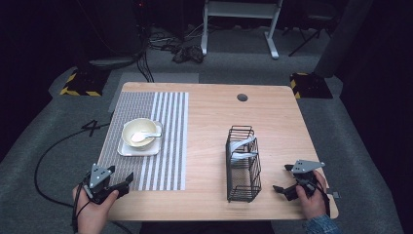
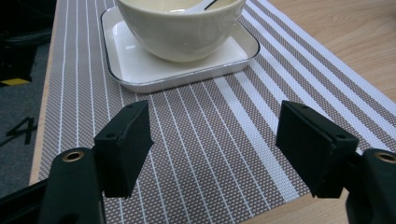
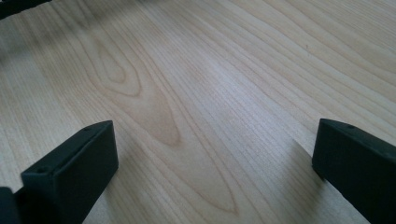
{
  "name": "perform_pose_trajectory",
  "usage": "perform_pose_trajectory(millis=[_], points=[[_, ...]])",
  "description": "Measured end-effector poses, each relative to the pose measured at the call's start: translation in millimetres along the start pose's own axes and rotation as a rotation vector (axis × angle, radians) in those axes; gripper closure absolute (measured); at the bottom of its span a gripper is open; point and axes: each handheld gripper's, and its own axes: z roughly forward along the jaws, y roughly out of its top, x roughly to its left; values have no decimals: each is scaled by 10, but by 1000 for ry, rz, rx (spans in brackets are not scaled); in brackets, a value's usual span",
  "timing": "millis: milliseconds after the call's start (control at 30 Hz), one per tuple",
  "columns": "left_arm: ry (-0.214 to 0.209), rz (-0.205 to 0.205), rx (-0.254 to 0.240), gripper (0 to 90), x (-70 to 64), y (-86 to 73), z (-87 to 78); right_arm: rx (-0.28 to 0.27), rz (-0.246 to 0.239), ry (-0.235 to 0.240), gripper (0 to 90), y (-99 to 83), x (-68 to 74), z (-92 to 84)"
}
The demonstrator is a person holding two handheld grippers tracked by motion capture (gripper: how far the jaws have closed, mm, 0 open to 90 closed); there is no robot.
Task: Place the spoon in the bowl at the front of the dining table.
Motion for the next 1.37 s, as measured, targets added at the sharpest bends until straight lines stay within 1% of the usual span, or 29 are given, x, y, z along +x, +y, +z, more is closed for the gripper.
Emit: perform_pose_trajectory(millis=[33,100,167,300,400,500,600,733,800,900,1000,1033,1100,1367], points=[[1,1,3,260,2,-18,10,0,0,0,2,0,0,0],[5,22,21,258,9,-51,29,0,-1,-1,3,0,1,0],[5,35,36,256,16,-83,47,0,-1,0,3,0,0,0],[-7,33,66,253,32,-137,75,0,-1,0,3,0,1,0],[-14,44,94,253,42,-173,94,0,-1,0,3,0,1,0],[-26,51,134,240,37,-208,118,0,-1,0,3,0,0,0],[-34,56,152,237,32,-232,137,0,-1,0,3,0,1,0],[-39,69,156,220,28,-246,143,0,-1,0,3,0,1,0],[-41,78,148,211,27,-257,148,0,-1,0,3,0,1,0],[-56,88,132,191,36,-290,143,0,-1,0,3,0,1,0],[-54,88,115,186,29,-312,141,0,-1,0,3,0,1,0],[-49,94,118,184,23,-318,135,0,-1,0,3,0,1,0],[-46,90,105,182,20,-331,134,0,-1,0,3,0,1,0],[-44,90,105,182,21,-332,133,0,-1,0,3,0,1,0]])
